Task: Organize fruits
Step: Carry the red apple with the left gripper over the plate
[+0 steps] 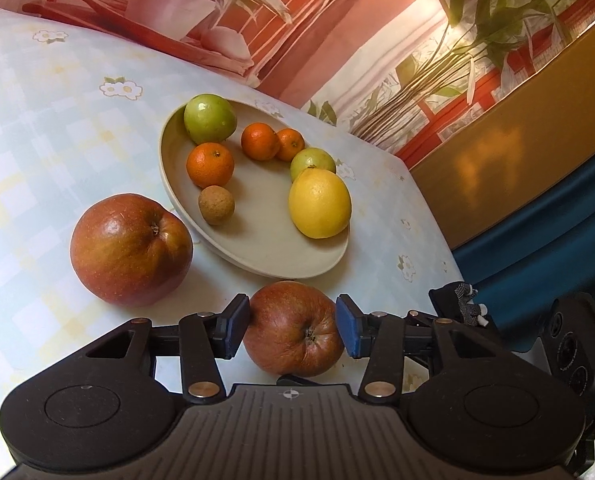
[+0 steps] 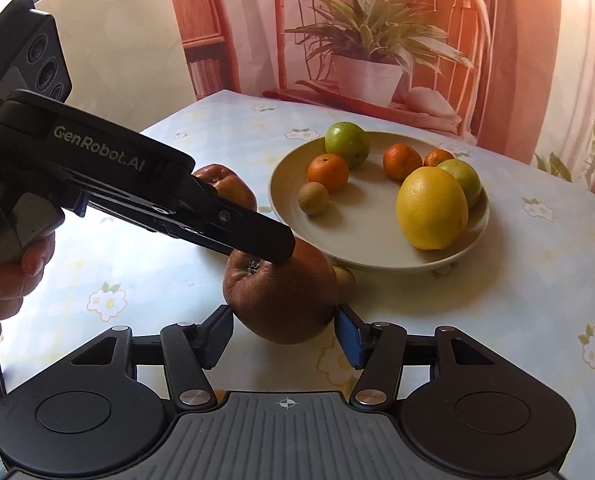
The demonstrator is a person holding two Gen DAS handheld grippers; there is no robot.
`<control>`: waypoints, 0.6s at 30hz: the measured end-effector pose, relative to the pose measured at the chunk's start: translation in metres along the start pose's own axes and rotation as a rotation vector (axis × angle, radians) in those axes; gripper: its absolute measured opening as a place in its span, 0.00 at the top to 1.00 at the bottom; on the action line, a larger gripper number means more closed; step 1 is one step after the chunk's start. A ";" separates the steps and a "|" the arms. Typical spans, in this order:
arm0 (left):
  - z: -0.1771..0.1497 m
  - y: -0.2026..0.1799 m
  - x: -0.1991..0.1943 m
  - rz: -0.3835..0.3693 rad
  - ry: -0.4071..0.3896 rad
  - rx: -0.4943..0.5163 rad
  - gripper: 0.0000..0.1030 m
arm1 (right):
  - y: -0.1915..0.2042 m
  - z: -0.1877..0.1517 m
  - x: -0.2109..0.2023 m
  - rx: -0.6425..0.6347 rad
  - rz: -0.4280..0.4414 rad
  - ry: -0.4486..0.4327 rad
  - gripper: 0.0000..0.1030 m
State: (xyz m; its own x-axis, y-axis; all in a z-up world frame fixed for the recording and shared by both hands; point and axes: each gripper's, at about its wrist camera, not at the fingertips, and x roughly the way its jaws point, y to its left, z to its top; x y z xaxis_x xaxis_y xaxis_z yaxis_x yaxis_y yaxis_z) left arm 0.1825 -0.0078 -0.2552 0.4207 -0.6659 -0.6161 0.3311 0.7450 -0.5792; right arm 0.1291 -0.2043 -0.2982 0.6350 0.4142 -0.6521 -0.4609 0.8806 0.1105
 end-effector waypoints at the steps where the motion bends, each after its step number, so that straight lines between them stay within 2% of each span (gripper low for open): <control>1: 0.001 0.000 -0.002 -0.006 -0.005 -0.005 0.52 | -0.001 0.001 -0.003 0.004 0.003 -0.010 0.50; 9: 0.019 -0.022 -0.021 -0.008 -0.075 0.047 0.52 | -0.002 0.026 -0.022 -0.034 -0.011 -0.078 0.50; 18: 0.066 -0.041 -0.027 0.005 -0.123 0.113 0.53 | -0.017 0.077 -0.022 -0.097 -0.043 -0.113 0.50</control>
State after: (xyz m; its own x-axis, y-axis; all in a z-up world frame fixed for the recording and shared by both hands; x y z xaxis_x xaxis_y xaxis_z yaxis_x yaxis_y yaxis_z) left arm 0.2132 -0.0183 -0.1796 0.5209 -0.6574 -0.5446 0.4185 0.7527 -0.5083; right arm 0.1704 -0.2109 -0.2280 0.7185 0.4047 -0.5657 -0.4862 0.8738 0.0077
